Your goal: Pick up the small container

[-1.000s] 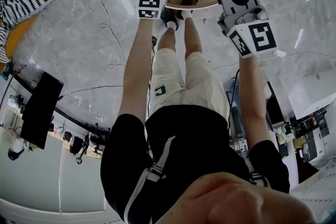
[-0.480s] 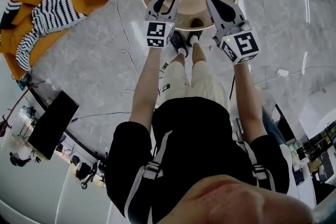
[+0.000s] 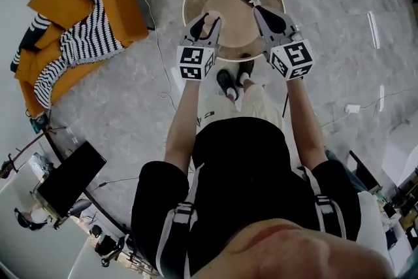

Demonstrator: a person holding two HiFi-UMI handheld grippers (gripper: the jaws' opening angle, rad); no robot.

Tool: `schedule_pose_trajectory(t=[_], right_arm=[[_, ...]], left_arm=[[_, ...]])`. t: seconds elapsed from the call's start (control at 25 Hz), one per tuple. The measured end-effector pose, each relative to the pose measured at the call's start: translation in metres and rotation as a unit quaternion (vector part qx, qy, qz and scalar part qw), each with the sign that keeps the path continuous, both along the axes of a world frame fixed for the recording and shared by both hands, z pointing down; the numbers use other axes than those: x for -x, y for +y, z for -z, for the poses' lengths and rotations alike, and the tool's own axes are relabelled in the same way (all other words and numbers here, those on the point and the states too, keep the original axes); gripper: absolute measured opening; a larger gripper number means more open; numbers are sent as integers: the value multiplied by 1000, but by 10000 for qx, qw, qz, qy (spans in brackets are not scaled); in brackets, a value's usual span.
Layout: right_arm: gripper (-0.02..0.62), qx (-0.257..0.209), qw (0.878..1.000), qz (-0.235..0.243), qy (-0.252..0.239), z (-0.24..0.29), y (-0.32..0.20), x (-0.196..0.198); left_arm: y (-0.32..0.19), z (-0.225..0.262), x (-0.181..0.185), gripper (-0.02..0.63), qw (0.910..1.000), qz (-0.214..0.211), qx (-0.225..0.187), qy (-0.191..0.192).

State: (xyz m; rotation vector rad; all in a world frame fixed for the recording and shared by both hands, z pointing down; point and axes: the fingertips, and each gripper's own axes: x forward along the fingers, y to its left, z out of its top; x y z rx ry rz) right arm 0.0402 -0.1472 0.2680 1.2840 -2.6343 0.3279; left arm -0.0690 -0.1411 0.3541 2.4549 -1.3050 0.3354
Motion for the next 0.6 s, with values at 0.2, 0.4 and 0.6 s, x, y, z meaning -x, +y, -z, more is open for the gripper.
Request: schedule_pose_trajectory(t=[0.2, 0.4, 0.6], right_arm=[[3, -212, 9998, 67, -12, 32, 4, 9], [3, -398, 9992, 88, 11, 59, 3, 12], [3, -568, 9984, 54, 31, 88, 6, 11]], left_arm=[[5, 46, 9, 144, 9997, -36, -194, 107], [0, 98, 15, 144, 9984, -77, -538, 180], [5, 149, 16, 144, 9970, -158, -709, 261]])
